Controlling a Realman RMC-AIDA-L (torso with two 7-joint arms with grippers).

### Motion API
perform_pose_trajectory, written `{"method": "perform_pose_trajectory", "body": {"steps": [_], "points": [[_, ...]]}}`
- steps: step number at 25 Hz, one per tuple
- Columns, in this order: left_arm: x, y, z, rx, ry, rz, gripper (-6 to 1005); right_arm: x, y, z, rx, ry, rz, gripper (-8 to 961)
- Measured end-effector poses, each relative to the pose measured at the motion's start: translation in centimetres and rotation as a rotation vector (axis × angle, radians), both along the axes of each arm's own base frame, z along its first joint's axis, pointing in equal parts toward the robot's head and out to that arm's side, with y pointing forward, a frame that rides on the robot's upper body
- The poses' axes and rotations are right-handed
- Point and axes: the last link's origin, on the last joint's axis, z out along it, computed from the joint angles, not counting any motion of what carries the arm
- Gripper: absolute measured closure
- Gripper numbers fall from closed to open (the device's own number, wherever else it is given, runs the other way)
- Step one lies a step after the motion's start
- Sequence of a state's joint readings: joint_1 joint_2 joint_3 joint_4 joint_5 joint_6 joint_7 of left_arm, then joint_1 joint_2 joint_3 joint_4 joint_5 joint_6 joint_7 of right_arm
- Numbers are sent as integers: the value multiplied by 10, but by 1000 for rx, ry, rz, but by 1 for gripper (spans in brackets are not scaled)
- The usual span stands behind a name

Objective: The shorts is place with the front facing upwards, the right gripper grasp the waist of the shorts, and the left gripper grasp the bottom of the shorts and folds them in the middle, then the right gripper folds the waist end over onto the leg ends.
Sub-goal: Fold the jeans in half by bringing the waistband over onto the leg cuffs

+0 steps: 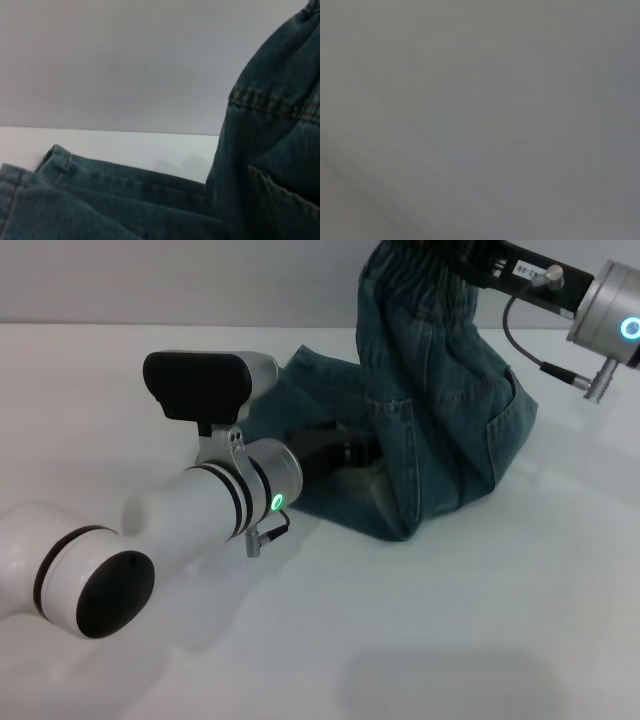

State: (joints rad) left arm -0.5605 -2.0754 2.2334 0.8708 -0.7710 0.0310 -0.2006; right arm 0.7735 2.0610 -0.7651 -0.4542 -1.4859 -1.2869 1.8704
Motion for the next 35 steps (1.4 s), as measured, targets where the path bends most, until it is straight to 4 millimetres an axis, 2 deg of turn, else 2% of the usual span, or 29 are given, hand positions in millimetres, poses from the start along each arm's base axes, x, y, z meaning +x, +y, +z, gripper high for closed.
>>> {"method": "perform_pose_trajectory", "body": {"steps": [8,23,26,35], "points": [[2,-11,-9,-41,-21,8,172,-12,8,-3,6,-33,17,950],[30,-32,-30,-113,-41,-103,172,-16,7,-26,-31,-92,24,950],[22,-32,-26,-100,-44,-81,172,-15,7,-27,-33,-102,22,950],[-11,-30,1,6,-101,48,172,-11,2,-32,-53,-106,20,950]]}}
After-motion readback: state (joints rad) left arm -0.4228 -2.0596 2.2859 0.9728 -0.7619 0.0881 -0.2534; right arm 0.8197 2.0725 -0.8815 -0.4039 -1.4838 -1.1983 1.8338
